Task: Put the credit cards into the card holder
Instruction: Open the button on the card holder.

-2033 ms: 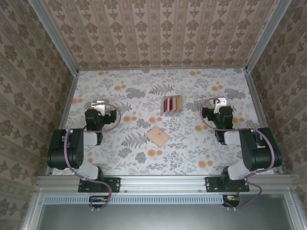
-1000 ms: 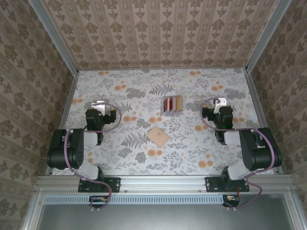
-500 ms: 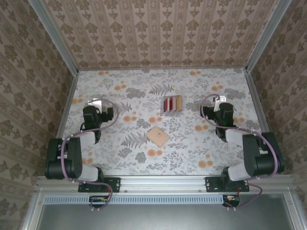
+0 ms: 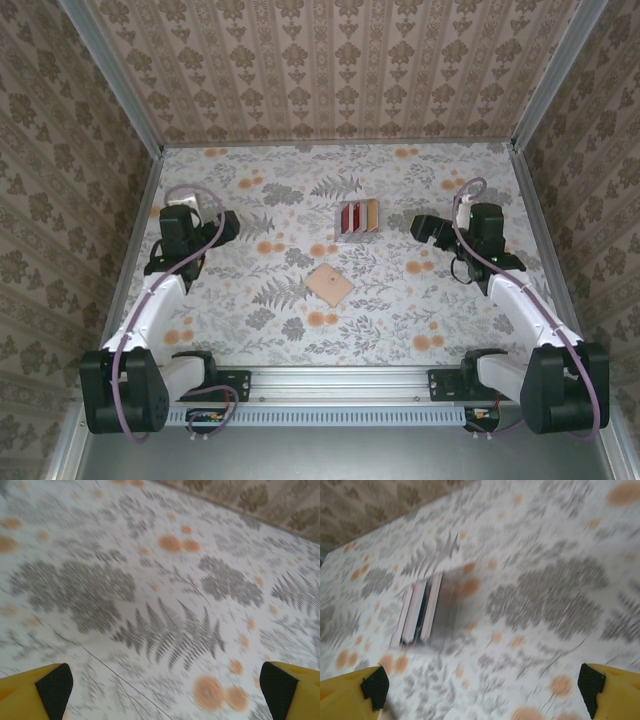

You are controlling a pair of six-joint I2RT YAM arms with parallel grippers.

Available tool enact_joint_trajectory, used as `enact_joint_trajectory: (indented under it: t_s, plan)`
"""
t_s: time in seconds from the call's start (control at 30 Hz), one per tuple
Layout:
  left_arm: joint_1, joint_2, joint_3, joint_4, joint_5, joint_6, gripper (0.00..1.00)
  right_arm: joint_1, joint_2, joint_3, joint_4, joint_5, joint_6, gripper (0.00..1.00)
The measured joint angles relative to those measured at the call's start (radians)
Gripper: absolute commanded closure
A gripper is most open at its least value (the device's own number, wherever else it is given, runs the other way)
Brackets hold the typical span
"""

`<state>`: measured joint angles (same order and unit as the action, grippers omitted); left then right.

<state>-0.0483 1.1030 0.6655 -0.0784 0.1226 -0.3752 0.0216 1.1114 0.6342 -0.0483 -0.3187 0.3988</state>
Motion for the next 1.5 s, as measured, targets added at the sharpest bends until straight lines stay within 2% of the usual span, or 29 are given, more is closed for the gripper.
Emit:
enact_joint_trajectory:
  t_s: [0.07, 0.23, 0.33, 0.4, 0.53, 0.77, 0.87, 1.0, 1.33, 1.5]
  plan:
    - [-0.014, -0.001, 0.008, -0.062, 0.040, -0.031, 0.00, 0.052, -0.016, -0.003, -0.053, -0.008, 0.029, 0.00]
    - [-0.070, -0.025, 0.003, -0.132, 0.126, -0.097, 0.00, 0.293, -0.105, -0.018, -0.158, 0.057, 0.073, 0.06]
    - [-0.154, -0.034, -0.037, -0.126, 0.146, -0.155, 0.00, 0.435, -0.107, -0.026, -0.183, 0.124, 0.106, 0.12]
    - [-0.241, -0.024, -0.068, -0.128, 0.140, -0.188, 0.00, 0.514, -0.076, -0.026, -0.200, 0.181, 0.123, 0.15]
    - [-0.358, 0.035, -0.073, -0.130, 0.131, -0.225, 0.00, 0.640, 0.068, 0.031, -0.264, 0.292, 0.129, 0.25]
    - [-0.383, 0.101, -0.071, -0.131, 0.115, -0.269, 0.00, 0.836, 0.432, 0.339, -0.355, 0.477, 0.091, 0.34]
    - [-0.384, 0.103, -0.067, -0.131, 0.108, -0.277, 0.00, 0.883, 0.544, 0.446, -0.379, 0.507, 0.071, 0.41]
    - [-0.384, 0.103, -0.060, -0.132, 0.100, -0.280, 0.00, 0.895, 0.652, 0.544, -0.412, 0.520, 0.050, 0.44]
    - [-0.384, 0.142, -0.053, -0.135, 0.080, -0.280, 0.00, 0.892, 0.776, 0.610, -0.488, 0.535, 0.049, 0.47]
    - [-0.384, 0.193, -0.021, -0.140, 0.083, -0.276, 0.00, 0.880, 0.793, 0.628, -0.494, 0.532, 0.048, 0.59]
